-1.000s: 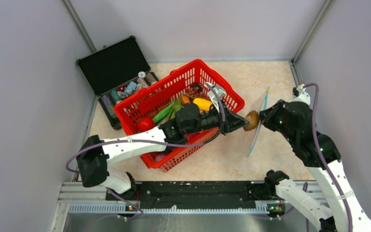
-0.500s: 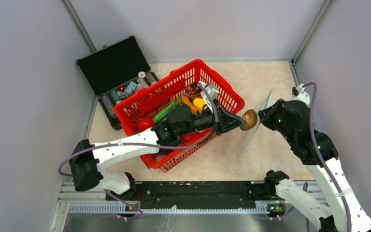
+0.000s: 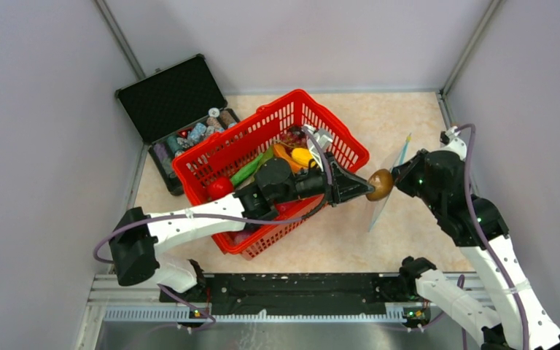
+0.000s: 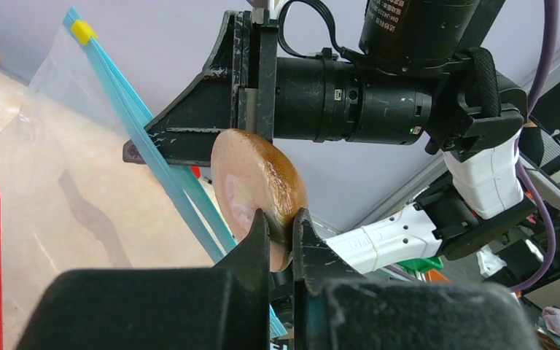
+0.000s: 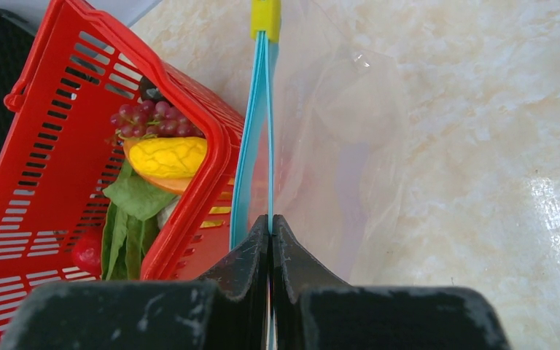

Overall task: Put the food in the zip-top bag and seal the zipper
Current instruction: Place the fake vegetable in the zipper food storage bag.

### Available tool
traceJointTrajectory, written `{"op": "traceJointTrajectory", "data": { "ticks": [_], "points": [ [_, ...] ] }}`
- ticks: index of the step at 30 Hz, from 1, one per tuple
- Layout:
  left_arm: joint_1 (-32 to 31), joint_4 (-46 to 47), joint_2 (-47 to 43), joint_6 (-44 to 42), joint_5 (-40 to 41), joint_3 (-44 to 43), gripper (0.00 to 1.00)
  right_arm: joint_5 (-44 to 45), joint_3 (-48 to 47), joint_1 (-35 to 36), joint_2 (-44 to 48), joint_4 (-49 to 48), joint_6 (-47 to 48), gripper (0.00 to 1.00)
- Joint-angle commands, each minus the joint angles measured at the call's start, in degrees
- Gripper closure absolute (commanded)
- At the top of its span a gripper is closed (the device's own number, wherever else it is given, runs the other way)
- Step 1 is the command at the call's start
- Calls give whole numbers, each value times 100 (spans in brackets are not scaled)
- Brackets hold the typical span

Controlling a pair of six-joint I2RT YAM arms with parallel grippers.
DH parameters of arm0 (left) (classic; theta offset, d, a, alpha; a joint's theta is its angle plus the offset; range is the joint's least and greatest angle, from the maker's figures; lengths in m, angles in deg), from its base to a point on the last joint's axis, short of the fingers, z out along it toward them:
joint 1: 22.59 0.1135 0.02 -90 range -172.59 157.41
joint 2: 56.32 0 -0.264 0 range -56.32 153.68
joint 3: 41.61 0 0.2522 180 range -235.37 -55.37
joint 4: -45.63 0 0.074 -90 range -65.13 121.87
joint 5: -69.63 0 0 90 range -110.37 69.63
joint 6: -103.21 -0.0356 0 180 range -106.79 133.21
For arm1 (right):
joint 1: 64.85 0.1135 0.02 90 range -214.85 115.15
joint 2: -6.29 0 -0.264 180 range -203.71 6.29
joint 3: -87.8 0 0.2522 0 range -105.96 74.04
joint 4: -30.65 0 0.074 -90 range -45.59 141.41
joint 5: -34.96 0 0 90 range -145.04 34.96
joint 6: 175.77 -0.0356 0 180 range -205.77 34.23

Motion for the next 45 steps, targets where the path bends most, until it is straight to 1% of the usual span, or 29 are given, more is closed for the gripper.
{"op": "traceJointTrajectory", "data": {
  "ticks": [1,8,21,25,29,32,35,40,41,42,43,44,45],
  "points": [
    [-28,482,114,168,-225,133,100,-84,-139,53,-64,-237,-58,100],
    [-30,903,48,208,-440,410,100,-98,-335,47,-298,-193,43,100],
    [-29,851,-67,-131,-39,700,100,-148,-518,45,-365,-118,109,100],
    [-28,454,-159,-264,359,630,100,-157,-518,45,-285,-79,117,100],
    [-28,-468,-168,-350,1013,446,100,-284,-447,48,-114,-193,166,100],
    [-35,-924,-49,-446,1233,187,100,-569,-323,48,32,-411,278,100],
    [-28,-924,132,-513,1147,-104,100,-1021,-189,45,150,-592,416,100],
    [-20,-1315,559,-651,801,-860,100,-1500,-158,53,210,-519,733,100],
    [-19,-1410,623,-669,758,-973,95,-1487,-169,46,241,-469,775,100],
    [-19,-1495,674,-686,733,-1065,84,-1453,-172,53,264,-429,833,100],
    [-17,-1573,695,-729,693,-1139,70,-1442,-186,50,288,-390,891,100],
    [-11,-1657,694,-780,689,-1187,61,-1414,-214,48,310,-325,947,100],
    [-15,-1746,677,-833,720,-1213,55,-1366,-241,46,313,-257,981,100]
  ]
}}
